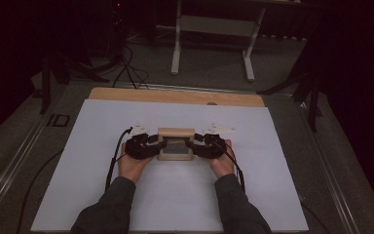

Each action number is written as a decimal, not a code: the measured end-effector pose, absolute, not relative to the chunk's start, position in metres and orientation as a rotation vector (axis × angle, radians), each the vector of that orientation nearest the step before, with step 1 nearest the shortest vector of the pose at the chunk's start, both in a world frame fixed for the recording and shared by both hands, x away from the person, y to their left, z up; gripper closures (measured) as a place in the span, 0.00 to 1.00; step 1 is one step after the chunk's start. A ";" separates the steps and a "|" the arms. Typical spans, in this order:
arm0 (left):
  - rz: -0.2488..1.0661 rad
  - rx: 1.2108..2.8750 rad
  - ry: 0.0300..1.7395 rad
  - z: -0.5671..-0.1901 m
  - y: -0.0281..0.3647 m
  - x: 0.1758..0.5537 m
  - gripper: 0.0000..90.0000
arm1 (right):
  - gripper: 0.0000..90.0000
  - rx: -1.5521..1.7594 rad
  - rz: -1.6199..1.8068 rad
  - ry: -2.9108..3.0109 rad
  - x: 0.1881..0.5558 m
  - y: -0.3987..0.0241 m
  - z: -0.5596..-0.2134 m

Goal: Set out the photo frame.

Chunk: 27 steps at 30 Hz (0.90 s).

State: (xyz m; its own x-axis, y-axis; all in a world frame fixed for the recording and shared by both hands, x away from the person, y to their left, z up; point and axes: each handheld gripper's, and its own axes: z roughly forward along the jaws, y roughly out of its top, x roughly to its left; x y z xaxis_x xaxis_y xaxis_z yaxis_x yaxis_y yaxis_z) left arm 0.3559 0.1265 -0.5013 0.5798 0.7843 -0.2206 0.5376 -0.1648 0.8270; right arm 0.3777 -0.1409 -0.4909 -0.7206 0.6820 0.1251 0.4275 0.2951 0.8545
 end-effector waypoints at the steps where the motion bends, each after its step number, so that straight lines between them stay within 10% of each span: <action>1: 0.316 1.847 1.080 -0.504 0.127 0.356 0.60 | 0.59 1.021 1.390 2.300 0.378 -0.141 -0.493; 19: 0.256 1.852 1.082 -0.513 0.130 0.358 0.63 | 0.74 1.088 1.395 2.289 0.371 -0.149 -0.507; 27: 0.259 1.855 1.084 -0.514 0.131 0.358 0.64 | 0.58 1.045 1.422 2.326 0.375 -0.147 -0.509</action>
State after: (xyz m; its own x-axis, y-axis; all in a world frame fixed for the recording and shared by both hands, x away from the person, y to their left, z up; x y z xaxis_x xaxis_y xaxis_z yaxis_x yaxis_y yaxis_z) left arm 0.3581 0.1306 -0.5139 0.5869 0.7683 -0.2554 0.5701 -0.1681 0.8042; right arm 0.3753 -0.1472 -0.5088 -0.7224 0.6705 0.1690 0.4560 0.2781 0.8454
